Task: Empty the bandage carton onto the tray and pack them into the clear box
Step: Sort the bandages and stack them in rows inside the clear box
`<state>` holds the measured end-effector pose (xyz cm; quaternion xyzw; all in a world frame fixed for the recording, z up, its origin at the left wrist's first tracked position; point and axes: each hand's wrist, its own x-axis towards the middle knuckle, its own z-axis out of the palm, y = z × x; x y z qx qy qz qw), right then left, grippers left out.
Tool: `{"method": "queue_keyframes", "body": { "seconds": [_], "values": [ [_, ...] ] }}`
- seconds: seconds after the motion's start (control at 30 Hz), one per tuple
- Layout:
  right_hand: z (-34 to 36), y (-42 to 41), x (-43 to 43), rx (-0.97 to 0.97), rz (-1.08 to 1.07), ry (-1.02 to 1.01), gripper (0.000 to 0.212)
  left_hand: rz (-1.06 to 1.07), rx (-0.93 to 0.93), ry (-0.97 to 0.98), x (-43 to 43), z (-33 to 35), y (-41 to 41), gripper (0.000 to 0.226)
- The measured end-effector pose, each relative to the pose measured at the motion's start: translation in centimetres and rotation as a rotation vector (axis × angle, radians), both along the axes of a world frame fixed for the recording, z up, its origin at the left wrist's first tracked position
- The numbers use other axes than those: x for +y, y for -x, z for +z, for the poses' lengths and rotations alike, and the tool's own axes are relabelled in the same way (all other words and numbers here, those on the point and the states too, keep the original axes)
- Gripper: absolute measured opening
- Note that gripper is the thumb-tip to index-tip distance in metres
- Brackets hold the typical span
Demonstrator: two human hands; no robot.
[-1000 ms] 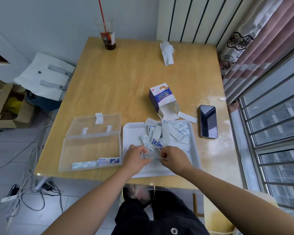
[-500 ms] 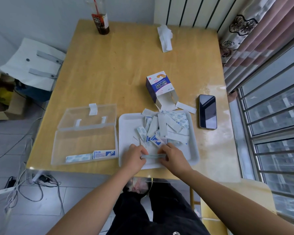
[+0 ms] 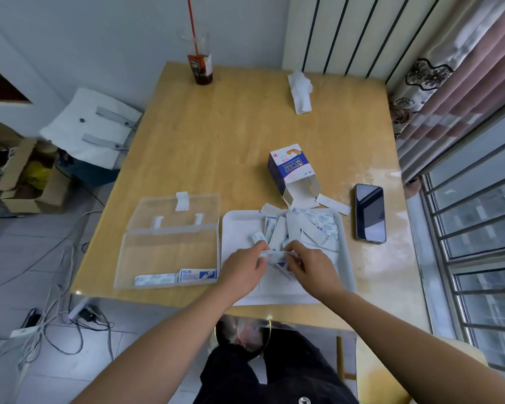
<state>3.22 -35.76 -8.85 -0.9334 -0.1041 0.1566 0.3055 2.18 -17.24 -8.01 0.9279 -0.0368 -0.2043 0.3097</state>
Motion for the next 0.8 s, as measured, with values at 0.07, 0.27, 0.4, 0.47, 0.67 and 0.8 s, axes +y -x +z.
{"method": "queue_keyframes", "body": {
  "seconds": [0.07, 0.27, 0.4, 0.47, 0.67, 0.8],
  "values": [
    [1.1, -1.1, 0.6, -0.041, -0.009, -0.054, 0.009, 0.029, -0.044, 0.015, 0.3, 1.5, -1.0, 0.017],
    [4.4, -4.4, 6.5, -0.026, 0.152, -0.132, 0.011, 0.176, -0.074, -0.028, 6.4, 4.8, -2.3, 0.021],
    [4.9, -5.0, 11.8, -0.005, 0.231, -0.145, 0.017, 0.235, 0.053, 0.015, 12.1, 4.7, -1.3, 0.022],
    [4.8, -4.8, 14.0, 0.035, 0.265, -0.13, 0.018, 0.272, 0.077, 0.061, 14.5, 4.7, -0.7, 0.021],
    [3.9, -4.6, 17.9, 0.164, 0.098, -0.223, 0.02, 0.594, -0.08, 0.055, 20.0, 3.6, 1.8, 0.014],
    [2.7, -3.3, 21.0, 0.331, 0.139, -0.187, 0.028, 0.722, -0.07, -0.119, 21.9, 2.4, 3.2, 0.012]
  ]
}}
